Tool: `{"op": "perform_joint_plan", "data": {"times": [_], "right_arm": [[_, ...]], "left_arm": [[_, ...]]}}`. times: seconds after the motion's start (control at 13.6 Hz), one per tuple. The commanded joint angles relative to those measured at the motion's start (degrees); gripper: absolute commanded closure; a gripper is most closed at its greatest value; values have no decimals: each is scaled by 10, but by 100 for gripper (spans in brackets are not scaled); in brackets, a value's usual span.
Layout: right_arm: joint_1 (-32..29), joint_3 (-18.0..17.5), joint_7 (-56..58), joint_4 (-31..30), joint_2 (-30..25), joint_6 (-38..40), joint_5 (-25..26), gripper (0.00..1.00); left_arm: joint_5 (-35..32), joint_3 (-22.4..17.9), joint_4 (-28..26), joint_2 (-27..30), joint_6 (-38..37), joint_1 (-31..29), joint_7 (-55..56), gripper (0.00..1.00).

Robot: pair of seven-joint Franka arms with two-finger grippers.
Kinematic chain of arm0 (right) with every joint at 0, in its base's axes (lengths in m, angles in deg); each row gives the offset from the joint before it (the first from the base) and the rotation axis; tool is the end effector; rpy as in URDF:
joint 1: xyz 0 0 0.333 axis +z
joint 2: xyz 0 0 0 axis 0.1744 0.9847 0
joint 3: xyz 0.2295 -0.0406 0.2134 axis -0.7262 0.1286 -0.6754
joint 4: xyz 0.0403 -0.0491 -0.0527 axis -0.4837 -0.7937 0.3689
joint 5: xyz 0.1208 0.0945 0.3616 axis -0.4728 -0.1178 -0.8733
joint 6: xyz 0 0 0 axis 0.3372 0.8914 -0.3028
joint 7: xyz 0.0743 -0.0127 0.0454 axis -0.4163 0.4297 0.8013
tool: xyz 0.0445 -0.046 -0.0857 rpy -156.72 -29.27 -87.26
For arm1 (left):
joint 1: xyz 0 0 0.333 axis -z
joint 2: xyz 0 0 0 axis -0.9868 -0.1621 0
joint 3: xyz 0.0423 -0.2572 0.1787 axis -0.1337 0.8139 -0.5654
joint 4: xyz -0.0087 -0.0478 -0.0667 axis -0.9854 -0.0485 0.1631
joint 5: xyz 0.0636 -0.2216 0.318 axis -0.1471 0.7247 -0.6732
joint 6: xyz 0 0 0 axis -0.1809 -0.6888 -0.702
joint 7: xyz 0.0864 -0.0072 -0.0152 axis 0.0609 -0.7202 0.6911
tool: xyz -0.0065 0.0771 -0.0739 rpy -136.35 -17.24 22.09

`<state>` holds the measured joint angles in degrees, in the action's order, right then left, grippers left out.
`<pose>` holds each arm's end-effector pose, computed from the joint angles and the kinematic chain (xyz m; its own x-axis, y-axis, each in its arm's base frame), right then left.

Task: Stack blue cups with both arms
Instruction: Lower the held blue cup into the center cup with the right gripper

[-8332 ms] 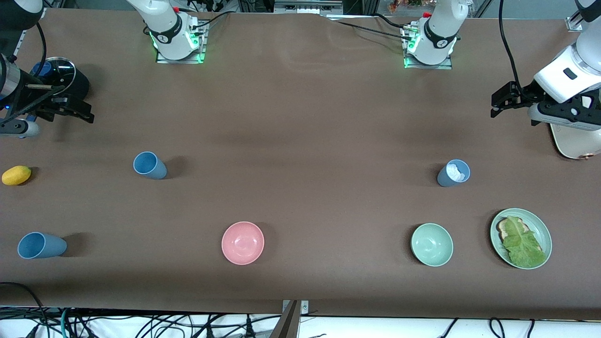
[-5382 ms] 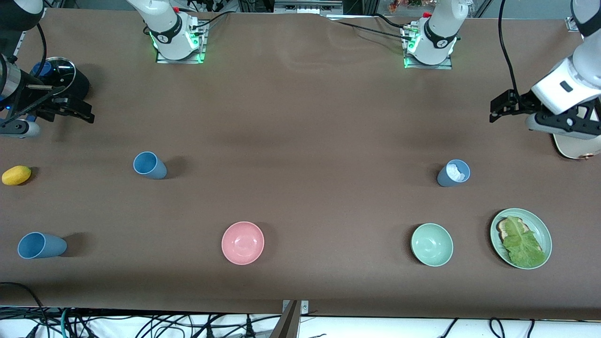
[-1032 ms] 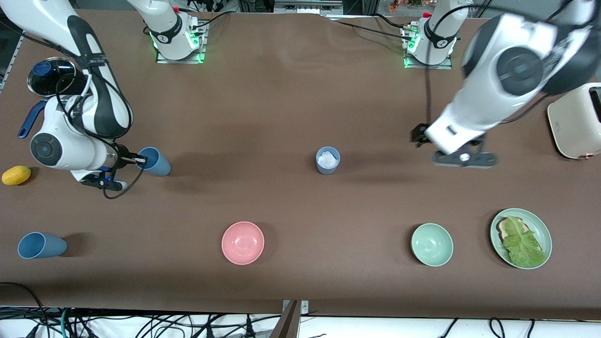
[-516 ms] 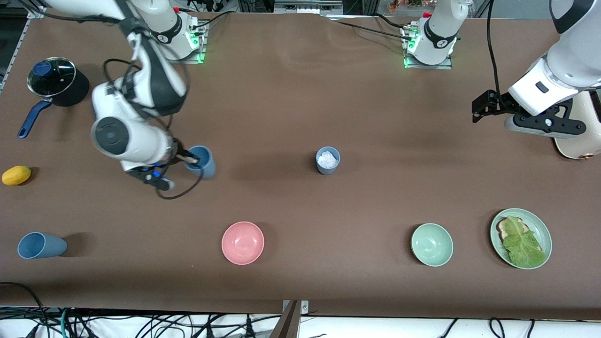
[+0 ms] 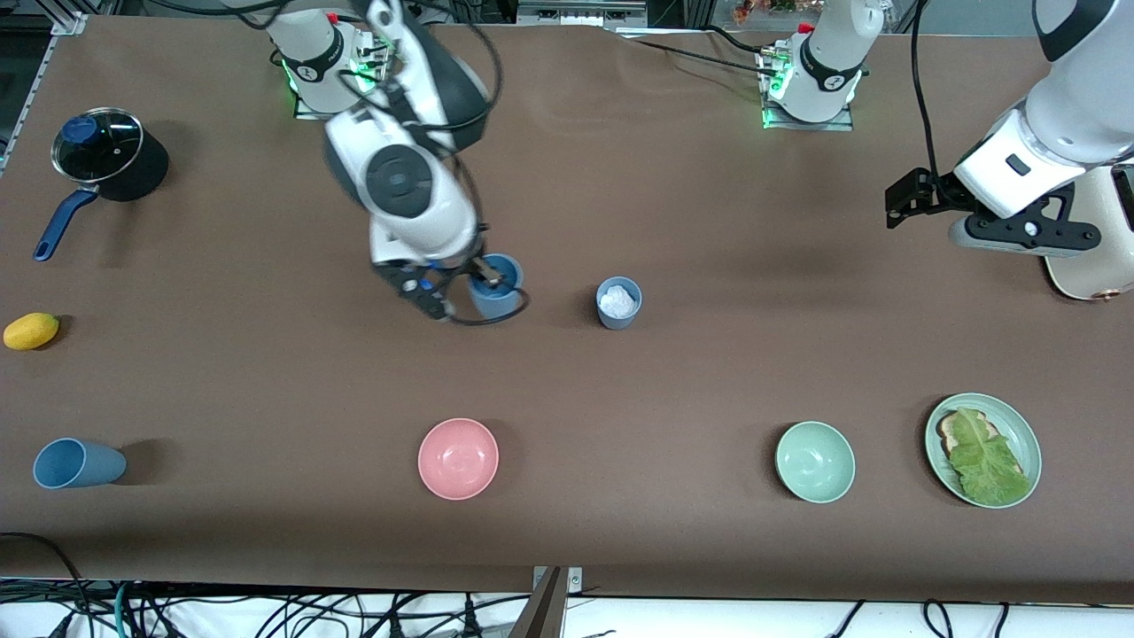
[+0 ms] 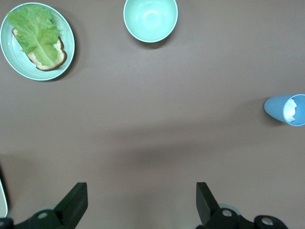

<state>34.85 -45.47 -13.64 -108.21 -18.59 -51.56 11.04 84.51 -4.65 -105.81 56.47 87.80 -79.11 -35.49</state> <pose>0.5418 0.4205 0.3851 0.7512 -0.6454 -0.1386 -0.6441 -0.7626 0.0603 0.5432 -0.0799 0.5734 0.9925 -0.1008 -0.0697 -0.1013 -0.9949 -0.0034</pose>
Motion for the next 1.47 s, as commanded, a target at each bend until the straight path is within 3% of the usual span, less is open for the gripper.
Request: {"op": "perform_joint_plan", "data": {"times": [0.0,0.37,0.59,1.4], "right_arm": [[44,4,-73,115,78,14,-12,100],[78,2,-154,220,143,-7,-37,100],[89,2,-173,221,155,-34,-48,100],[94,1,-195,217,171,-57,-88,100]], "left_arm": [[10,11,21,-7,-23,-4,19,0],[4,17,26,-11,-31,-2,34,0],[-7,55,35,-13,-37,-7,121,0],[4,51,37,-17,-34,-44,108,0]]}}
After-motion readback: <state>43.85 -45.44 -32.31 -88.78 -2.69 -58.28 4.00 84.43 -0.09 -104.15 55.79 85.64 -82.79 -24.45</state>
